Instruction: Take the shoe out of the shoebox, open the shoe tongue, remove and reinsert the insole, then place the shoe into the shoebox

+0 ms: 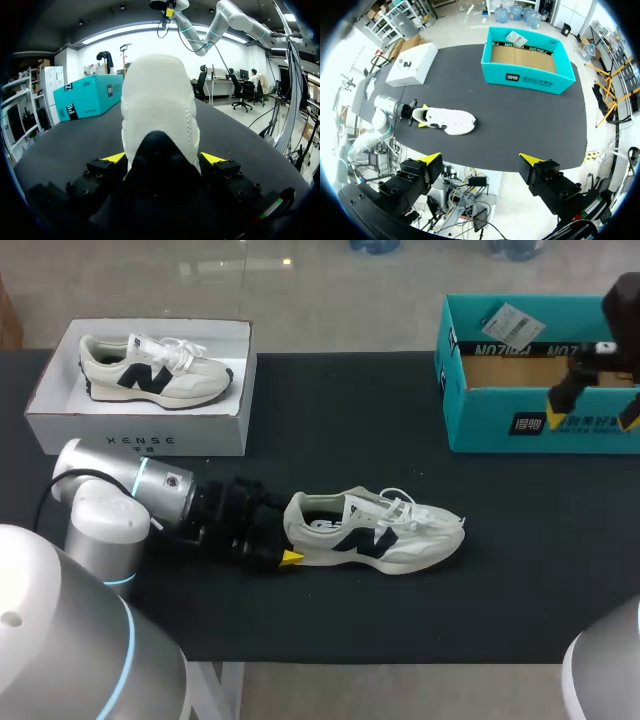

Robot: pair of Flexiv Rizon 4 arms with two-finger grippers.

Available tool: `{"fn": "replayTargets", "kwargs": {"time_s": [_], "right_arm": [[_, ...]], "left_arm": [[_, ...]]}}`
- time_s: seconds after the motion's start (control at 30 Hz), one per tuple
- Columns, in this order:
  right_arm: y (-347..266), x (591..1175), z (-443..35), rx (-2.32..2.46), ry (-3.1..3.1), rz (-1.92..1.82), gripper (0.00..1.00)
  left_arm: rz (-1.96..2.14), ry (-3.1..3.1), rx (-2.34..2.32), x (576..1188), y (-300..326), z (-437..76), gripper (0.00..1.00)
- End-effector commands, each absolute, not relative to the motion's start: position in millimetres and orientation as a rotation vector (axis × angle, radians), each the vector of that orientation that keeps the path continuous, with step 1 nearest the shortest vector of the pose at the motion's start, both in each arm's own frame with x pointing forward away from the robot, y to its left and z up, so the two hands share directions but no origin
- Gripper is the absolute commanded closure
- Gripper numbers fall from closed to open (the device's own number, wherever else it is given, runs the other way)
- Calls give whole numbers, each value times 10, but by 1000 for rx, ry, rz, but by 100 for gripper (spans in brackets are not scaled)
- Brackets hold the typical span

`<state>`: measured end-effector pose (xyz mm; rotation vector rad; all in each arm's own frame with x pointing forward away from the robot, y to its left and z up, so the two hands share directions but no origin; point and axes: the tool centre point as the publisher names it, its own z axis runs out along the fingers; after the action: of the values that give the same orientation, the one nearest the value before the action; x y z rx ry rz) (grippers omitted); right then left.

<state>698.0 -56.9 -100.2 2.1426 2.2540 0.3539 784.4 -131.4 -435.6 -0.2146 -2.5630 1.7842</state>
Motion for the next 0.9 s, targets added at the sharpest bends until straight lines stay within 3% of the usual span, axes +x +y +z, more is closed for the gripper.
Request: {"fn": "replayTargets", "kwargs": {"time_s": [0.03, 0.67, 0.9], "right_arm": [[90, 7399, -1117, 2288, 2248, 75, 0], [1139, 7604, -2005, 2358, 2241, -62, 0], [1178, 7590, -2018, 2340, 2274, -46, 0]], "left_arm": [[1784, -2566, -213, 7825, -1343, -4398, 100], [1784, -2566, -213, 7825, -1343, -4398, 100], [1784, -2566, -213, 7825, -1343, -4398, 100]]}}
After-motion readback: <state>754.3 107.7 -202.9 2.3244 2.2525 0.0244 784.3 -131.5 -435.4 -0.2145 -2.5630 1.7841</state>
